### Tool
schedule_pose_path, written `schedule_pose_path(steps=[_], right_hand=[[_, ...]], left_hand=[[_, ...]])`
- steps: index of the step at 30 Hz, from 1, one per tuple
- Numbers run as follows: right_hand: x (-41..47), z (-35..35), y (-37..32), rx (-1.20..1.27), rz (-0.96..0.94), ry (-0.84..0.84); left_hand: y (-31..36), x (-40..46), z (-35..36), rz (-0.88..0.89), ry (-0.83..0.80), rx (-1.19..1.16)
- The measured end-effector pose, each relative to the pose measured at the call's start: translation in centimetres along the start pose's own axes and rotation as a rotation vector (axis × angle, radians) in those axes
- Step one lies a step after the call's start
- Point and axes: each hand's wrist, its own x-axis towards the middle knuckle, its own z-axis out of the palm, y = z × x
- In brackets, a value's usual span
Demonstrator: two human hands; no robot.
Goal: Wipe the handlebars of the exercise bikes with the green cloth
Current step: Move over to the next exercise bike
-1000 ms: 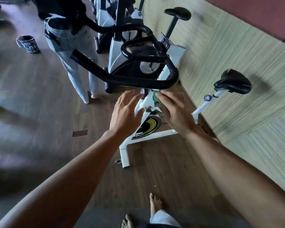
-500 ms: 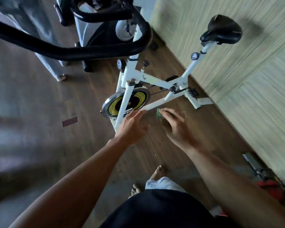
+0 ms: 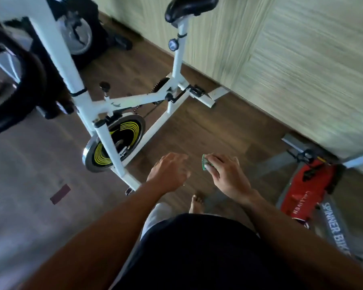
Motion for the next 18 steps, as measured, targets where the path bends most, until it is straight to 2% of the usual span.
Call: schedule_pose_path(steps=[8,15,18], right_hand=[[-1.6,-1.8,3.9,0.022,0.323,0.095],[-2.1,-2.9,6.1,-0.040,0.585,0.258],[-2.1,-3.6,5.9,-0.065,0.738,0.388]], left_hand=[[4.5,6.7,1.6,0.216,-0.168,0.138],[9.7,13.8,1.1,0.456,-0.367,0.267],[12.8,16.4,0.5,0.598,-0.467,0.334]])
